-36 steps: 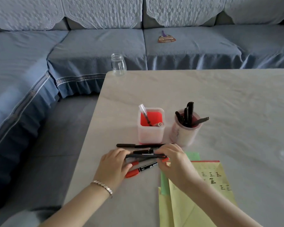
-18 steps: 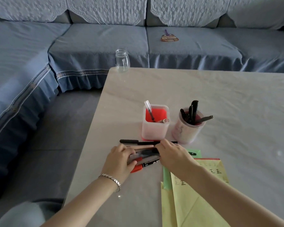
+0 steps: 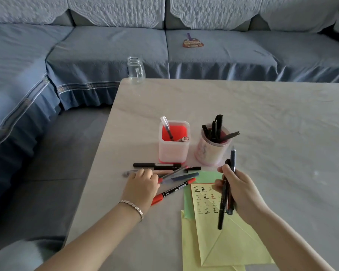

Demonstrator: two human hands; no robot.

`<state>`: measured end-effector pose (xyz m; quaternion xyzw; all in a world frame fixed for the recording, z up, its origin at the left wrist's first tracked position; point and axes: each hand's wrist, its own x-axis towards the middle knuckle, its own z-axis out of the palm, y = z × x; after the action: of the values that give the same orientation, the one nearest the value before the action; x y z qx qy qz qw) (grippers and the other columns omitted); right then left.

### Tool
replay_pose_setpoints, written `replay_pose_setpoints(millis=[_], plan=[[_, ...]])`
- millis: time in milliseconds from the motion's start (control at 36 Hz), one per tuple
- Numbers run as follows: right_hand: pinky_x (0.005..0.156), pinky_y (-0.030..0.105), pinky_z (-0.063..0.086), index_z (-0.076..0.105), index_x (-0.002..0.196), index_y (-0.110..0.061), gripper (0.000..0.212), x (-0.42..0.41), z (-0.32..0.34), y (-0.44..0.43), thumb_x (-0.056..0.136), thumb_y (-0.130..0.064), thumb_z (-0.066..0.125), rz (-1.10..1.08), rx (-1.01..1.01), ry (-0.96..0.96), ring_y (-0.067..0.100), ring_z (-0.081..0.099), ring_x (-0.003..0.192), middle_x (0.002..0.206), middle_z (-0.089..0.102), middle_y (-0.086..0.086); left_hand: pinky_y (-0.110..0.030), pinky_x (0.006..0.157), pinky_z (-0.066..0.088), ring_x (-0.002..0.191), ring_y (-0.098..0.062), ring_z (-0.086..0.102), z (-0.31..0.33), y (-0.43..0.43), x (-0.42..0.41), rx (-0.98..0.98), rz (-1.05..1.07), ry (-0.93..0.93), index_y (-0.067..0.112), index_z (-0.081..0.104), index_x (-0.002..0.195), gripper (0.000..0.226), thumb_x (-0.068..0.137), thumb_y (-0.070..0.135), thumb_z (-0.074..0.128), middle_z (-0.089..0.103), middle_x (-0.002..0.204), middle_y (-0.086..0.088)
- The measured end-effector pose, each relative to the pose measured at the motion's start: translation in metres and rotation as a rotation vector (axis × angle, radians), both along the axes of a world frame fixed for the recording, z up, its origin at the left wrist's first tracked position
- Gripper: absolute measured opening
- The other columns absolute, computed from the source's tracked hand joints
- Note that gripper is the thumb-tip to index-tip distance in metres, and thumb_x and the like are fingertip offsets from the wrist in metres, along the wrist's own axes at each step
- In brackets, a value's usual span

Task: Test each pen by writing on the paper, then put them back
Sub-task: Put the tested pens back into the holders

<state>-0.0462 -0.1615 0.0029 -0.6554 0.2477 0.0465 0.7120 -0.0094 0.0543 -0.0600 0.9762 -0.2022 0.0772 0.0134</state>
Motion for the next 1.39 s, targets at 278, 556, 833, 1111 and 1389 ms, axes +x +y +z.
replay_pose_setpoints(millis=[278, 556, 833, 1111, 1389], plan=[[0.040, 0.017, 0.032, 0.052, 0.083, -0.008, 0.021, -0.006, 0.016, 0.004, 0.095, -0.024, 0.046, -0.052, 0.224, -0.068, 0.008, 0.033, 0.043, 0.053, 0.033, -0.005, -0.009, 0.048, 0.037, 0.046, 0.005, 0.050, 0.046, -0.011, -0.027, -0.824, 0.274, 0.557, 0.025, 0.041, 0.076, 0.023, 0.099, 0.024, 0.035, 0.051, 0.065, 0.006], [0.038, 0.016, 0.026, 0.054, 0.080, -0.007, 0.020, -0.011, 0.031, 0.003, 0.093, -0.021, 0.050, -0.008, -0.002, -0.196, 0.012, 0.032, 0.045, 0.053, 0.041, 0.000, -0.022, 0.046, 0.051, 0.046, -0.010, 0.052, 0.079, -0.029, -0.038, -1.609, 0.491, 1.322, -0.003, 0.063, 0.092, 0.013, 0.090, 0.000, 0.051, 0.059, 0.058, -0.005], [0.039, 0.015, 0.032, 0.062, 0.090, -0.016, 0.009, -0.005, 0.043, 0.001, 0.087, -0.008, 0.058, -0.156, -0.238, -0.523, 0.006, 0.040, 0.040, 0.057, 0.059, 0.002, -0.019, 0.041, 0.032, 0.041, -0.009, 0.034, 0.079, -0.038, -0.039, -1.392, 0.367, 1.116, 0.008, 0.041, 0.069, 0.029, 0.088, -0.010, 0.030, 0.046, 0.058, 0.000], [0.058, 0.006, 0.043, 0.057, 0.094, -0.024, 0.015, 0.055, 0.041, -0.019, 0.087, -0.010, 0.060, -0.235, -0.609, -0.655, 0.001, 0.063, 0.064, 0.080, 0.066, 0.004, -0.016, 0.036, 0.026, 0.036, -0.008, 0.028, 0.082, -0.033, -0.027, -1.383, 0.422, 1.026, 0.007, 0.047, 0.077, 0.031, 0.098, 0.027, 0.038, 0.035, 0.045, 0.008], [0.063, 0.008, 0.030, 0.046, 0.130, -0.005, 0.042, 0.059, 0.030, -0.014, 0.091, -0.020, 0.055, -0.009, -0.870, -0.388, -0.010, 0.049, 0.077, 0.111, 0.042, 0.005, -0.017, 0.037, 0.027, 0.034, -0.006, 0.028, 0.079, -0.024, -0.028, -1.351, 0.339, 0.715, 0.005, 0.052, 0.079, 0.023, 0.094, 0.022, 0.047, 0.036, 0.044, 0.010]])
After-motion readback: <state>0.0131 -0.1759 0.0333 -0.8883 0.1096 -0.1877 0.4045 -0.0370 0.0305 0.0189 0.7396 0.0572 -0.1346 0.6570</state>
